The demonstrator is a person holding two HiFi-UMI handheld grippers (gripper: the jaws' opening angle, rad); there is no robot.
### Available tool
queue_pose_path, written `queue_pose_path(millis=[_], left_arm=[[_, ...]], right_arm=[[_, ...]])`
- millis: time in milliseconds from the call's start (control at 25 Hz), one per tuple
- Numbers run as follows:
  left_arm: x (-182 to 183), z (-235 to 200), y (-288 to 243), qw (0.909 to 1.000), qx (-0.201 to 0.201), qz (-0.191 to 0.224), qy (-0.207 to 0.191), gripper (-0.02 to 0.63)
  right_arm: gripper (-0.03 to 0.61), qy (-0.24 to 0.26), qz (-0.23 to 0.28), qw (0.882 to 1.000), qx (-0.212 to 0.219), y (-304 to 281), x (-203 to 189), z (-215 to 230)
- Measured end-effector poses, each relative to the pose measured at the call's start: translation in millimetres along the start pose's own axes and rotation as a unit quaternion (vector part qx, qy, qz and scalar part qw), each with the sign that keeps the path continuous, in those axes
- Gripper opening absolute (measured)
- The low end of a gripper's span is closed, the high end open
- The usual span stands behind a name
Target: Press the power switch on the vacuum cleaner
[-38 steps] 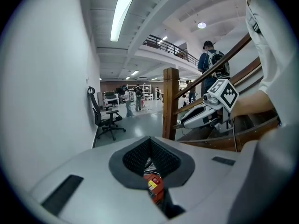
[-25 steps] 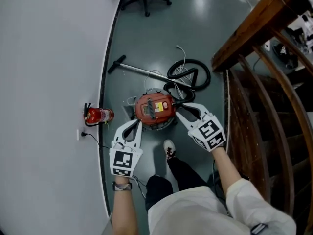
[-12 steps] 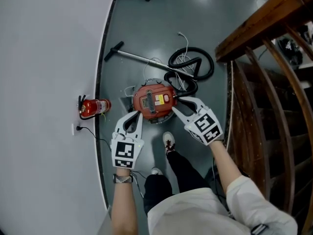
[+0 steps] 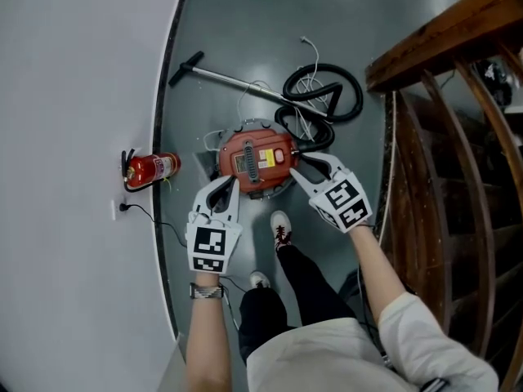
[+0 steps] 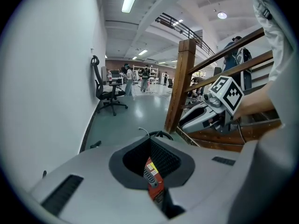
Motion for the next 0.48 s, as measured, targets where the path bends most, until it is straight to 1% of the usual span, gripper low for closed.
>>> queue_pose_path(millis=[200,480], left_arm=[[-15,0,-13,0.9999,0.0,-0.009,0.01,-0.002],[-29,0,-31,0.9996,-0.004,-0.021,0.02,-0.003]], right_arm=[[0.127,-0.011,-0.021,1.0,-0.008,-22,-23,19],[0.129,-0.026,-0.046,0.999,-0.006,-50,-43,34]])
Point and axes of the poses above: the fingertips, and each gripper's own axes: y backward along the fingers, z to its right, x out of its top, the point moved 1 cm from there along y, backward along the fingers, and after that the axes turned 13 degrees about -y, right-handed, at the moved point
